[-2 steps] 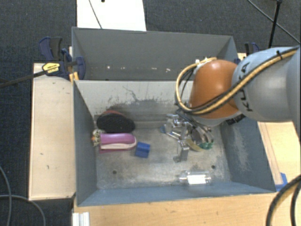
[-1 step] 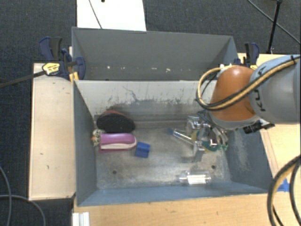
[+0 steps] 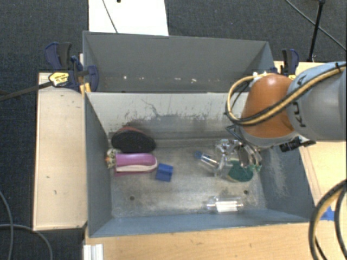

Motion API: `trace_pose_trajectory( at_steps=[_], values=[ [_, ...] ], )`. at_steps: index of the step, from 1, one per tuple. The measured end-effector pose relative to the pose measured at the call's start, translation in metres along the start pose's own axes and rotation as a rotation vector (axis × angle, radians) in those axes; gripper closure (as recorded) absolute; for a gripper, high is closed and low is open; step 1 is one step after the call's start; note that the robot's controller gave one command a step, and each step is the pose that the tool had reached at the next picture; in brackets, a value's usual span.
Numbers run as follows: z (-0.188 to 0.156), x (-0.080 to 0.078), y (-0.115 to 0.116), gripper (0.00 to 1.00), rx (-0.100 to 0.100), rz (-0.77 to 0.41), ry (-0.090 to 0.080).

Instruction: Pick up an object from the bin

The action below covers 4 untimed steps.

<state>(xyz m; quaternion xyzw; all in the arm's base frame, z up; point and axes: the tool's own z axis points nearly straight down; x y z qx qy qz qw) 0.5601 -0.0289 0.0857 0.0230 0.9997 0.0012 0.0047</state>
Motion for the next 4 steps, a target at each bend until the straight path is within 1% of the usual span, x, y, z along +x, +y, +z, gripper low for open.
trace_pose_trajectory(
  at_steps=[1,2,3,4],
  values=[
    [-0.138,0.013,-0.016,1.00,0.003,0.029,-0.002],
    [-0.099,0.016,-0.054,1.00,0.002,-0.127,0.010],
    [-0.100,0.015,-0.053,0.00,0.002,-0.128,0.008],
    [-0.027,-0.034,-0.072,0.00,0.001,-0.366,0.008]
  ],
)
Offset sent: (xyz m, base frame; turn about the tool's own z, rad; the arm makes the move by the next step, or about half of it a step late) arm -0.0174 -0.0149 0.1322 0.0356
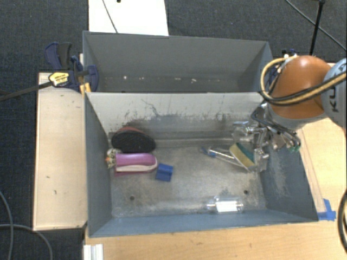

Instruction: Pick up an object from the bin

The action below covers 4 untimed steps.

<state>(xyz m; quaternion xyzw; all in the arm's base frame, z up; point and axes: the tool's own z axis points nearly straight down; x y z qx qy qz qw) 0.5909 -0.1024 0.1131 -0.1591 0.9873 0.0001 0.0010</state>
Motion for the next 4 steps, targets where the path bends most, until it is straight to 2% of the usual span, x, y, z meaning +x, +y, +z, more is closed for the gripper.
trace_pose_trajectory(
  at_steps=[1,2,3,4],
  values=[
    [-0.002,-0.001,0.000,1.00,0.001,0.002,-0.004],
    [-0.003,-0.001,0.000,0.00,0.001,0.003,-0.004],
    [0.024,-0.021,0.069,0.00,-0.002,0.005,-0.002],
    [0.041,-0.016,0.067,0.00,0.002,-0.012,-0.009]
  ],
)
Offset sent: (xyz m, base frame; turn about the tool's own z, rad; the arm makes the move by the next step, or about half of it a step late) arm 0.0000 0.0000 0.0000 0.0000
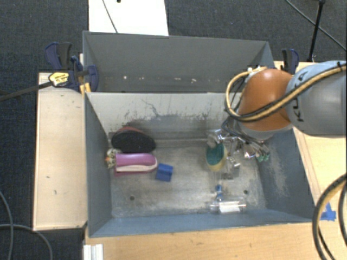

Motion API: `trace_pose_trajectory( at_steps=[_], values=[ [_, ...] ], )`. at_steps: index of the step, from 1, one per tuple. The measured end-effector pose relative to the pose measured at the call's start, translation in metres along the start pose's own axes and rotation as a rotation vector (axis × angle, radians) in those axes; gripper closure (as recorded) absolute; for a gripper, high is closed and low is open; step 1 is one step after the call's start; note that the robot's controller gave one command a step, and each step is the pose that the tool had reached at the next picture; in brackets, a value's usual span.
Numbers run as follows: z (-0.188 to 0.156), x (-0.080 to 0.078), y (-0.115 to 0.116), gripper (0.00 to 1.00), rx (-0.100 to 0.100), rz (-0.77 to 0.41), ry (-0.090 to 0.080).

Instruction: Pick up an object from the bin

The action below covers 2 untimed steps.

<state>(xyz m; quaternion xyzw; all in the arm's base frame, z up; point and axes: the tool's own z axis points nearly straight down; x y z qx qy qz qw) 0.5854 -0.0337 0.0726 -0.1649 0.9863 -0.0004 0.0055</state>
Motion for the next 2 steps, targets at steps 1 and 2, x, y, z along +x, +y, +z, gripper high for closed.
trace_pose_trajectory(
  at_steps=[1,2],
  values=[
    [0.000,0.001,0.000,1.00,-0.001,-0.001,0.003],
    [-0.160,0.019,0.001,1.00,0.002,0.004,0.000]
  ],
)
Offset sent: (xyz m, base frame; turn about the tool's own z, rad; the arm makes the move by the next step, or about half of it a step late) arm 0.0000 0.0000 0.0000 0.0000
